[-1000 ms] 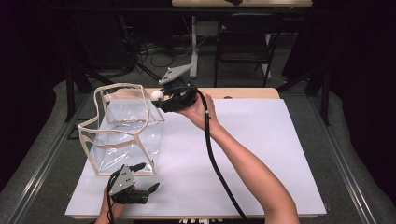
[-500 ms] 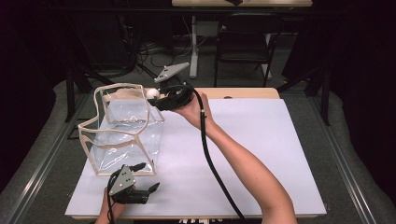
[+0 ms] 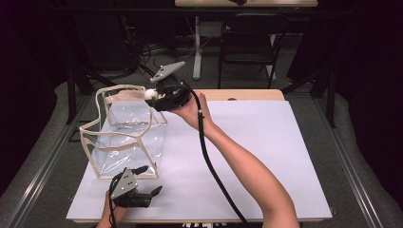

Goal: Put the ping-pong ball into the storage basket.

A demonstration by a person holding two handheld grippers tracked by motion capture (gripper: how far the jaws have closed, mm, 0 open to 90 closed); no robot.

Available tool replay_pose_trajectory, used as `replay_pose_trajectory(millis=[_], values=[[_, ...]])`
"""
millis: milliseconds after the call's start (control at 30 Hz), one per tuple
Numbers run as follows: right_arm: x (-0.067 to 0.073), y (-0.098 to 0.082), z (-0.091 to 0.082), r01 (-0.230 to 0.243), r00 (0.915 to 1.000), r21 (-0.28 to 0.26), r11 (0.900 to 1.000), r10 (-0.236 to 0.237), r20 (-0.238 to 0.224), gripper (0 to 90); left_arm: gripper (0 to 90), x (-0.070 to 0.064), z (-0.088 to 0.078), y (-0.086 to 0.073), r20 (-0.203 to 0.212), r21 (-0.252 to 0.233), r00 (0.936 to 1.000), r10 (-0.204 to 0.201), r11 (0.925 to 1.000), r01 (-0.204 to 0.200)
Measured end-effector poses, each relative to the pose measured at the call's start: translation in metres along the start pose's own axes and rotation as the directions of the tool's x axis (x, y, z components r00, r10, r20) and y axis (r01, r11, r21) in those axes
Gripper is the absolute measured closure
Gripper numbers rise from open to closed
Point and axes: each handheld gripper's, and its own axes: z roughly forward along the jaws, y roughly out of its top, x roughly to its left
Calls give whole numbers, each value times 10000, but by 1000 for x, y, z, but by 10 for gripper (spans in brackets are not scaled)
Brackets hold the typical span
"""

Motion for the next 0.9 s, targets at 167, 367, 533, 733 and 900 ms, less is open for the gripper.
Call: replay_pose_trajectory(millis=[167,367,533,733,900], values=[[1,2,4,66,10000,99,9999,-66,-27,504,161,0,0,0,14,-10,10000,-10,10000,10],[2,5,8,139,9999,243,9996,-138,-42,504,161,0,1,0,29,-17,10000,-27,10000,27],[5,9,12,255,9997,384,9989,-254,-36,504,161,0,0,0,-6,-5,10000,-32,10000,32],[10,13,14,435,9990,477,9979,-434,-48,504,161,0,0,0,6,-16,10000,-32,10000,32],[14,15,16,559,9984,611,9966,-553,-121,504,161,0,0,0,4,14,10000,-4,10000,4]])
